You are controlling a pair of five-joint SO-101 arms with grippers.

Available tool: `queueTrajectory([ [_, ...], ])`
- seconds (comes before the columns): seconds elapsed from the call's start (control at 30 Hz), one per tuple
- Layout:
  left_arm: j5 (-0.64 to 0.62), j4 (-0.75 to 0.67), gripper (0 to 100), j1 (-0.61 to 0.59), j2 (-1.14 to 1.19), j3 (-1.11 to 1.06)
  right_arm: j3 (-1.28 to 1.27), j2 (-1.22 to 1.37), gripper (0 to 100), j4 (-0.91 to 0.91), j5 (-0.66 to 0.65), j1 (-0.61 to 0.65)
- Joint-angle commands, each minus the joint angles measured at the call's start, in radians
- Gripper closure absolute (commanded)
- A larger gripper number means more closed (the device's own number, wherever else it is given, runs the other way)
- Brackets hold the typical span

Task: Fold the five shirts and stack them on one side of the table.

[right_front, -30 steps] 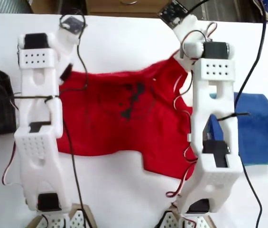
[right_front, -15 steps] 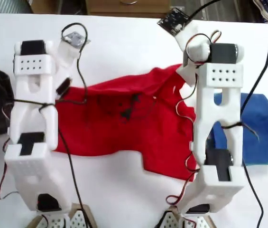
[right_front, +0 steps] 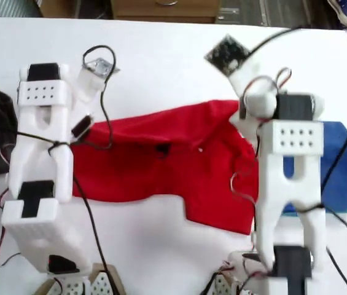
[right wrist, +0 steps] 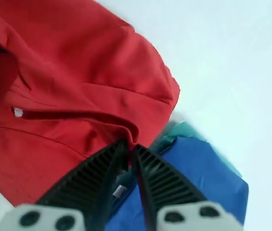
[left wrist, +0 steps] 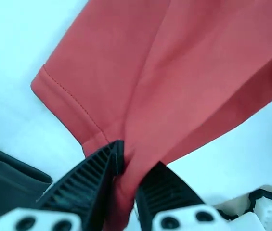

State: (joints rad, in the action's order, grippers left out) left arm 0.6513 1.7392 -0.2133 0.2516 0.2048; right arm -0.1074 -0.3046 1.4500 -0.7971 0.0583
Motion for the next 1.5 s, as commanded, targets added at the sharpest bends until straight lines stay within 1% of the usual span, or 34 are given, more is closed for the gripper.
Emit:
queueTrajectory([
  [0.0, 0.043, -0.008, 98, -0.014, -0.081, -0.045, -0.206, -0.171, 97.8, -0.085, -0.003, -0.015],
  [0.13, 0.054, -0.014, 98, -0.021, -0.109, -0.119, -0.359, -0.297, 97.8, -0.137, -0.005, -0.015],
  [0.27, 0.075, -0.028, 98, -0.025, -0.132, -0.170, -0.430, -0.372, 97.8, -0.134, -0.009, -0.015],
  [0.33, 0.080, -0.031, 98, -0.025, -0.141, -0.203, -0.466, -0.404, 97.8, -0.134, -0.038, -0.015],
  [0.47, 0.080, -0.081, 98, -0.025, -0.152, -0.268, -0.539, -0.450, 97.8, -0.139, -0.044, -0.044],
  [0.67, 0.081, -0.118, 98, -0.025, -0.153, -0.341, -0.612, -0.504, 97.8, -0.139, -0.046, -0.088],
  [1.2, 0.080, -0.118, 98, -0.025, -0.146, -0.351, -0.853, -0.680, 97.8, -0.137, -0.048, -0.084],
  [1.3, 0.081, -0.123, 98, -0.025, -0.146, -0.397, -0.870, -0.708, 97.8, -0.133, -0.046, -0.084],
  [1.47, 0.081, -0.193, 98, -0.034, -0.153, -0.509, -0.882, -0.746, 97.8, -0.108, -0.046, -0.082],
])
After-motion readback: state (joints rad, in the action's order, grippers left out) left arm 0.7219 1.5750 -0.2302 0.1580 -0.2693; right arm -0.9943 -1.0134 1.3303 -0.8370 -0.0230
